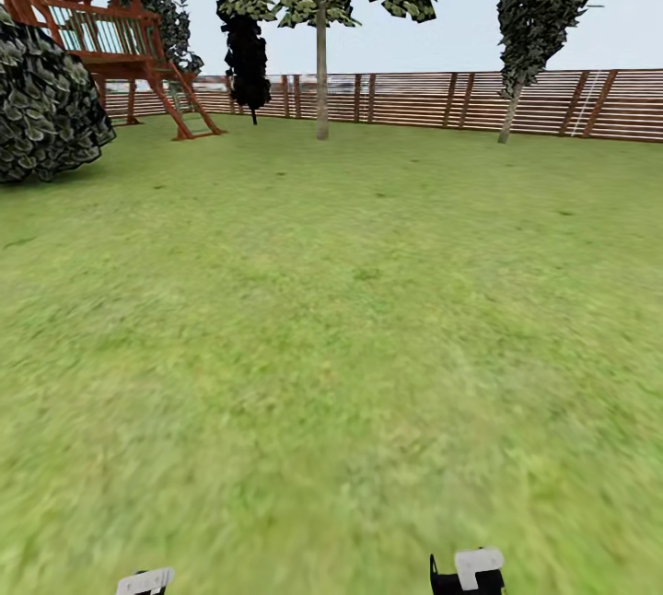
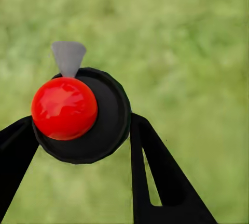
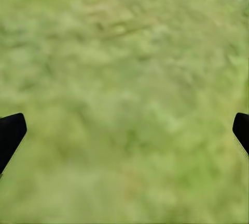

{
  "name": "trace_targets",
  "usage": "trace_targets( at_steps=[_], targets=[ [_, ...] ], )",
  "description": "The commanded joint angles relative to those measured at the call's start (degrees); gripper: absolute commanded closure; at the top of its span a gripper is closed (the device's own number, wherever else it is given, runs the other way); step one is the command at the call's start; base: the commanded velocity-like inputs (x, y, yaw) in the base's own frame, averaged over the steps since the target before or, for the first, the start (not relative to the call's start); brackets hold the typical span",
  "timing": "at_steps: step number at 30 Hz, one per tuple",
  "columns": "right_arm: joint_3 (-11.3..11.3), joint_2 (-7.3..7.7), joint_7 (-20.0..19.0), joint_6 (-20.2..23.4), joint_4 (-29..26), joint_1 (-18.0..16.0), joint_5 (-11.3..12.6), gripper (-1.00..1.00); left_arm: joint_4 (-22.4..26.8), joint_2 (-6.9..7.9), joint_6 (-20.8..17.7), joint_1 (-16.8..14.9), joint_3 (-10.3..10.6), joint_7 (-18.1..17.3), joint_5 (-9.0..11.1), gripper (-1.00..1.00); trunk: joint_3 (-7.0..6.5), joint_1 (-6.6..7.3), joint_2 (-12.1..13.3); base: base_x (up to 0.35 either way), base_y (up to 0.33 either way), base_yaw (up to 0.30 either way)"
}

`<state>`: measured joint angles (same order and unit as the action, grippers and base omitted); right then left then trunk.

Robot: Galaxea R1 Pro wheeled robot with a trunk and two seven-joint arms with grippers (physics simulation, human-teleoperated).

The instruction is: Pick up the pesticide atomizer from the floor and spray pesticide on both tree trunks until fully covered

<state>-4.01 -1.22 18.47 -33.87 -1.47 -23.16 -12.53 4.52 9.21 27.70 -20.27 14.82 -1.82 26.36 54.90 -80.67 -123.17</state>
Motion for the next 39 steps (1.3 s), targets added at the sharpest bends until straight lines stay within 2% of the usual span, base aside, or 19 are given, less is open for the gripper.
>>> trace_targets(
  at_steps=[1, 39],
  targets=[
    [-0.4, -0.01, 0.6, 0.0, 0.1, 0.0, -0.3, -1.0, 0.0, 0.02, 0.2, 0.0, 0.4, -0.2, 0.6, 1.0, 0.05, -0.03, 0.0, 0.337, 0.0, 0.0],
    [-0.4, -0.01, 0.6, 0.0, 0.1, 0.0, -0.3, -1.0, 0.0, -0.03, 0.2, 0.0, 0.5, -0.2, 0.3, 1.0, 0.05, -0.03, 0.0, 0.338, 0.0, 0.0]
  ],
)
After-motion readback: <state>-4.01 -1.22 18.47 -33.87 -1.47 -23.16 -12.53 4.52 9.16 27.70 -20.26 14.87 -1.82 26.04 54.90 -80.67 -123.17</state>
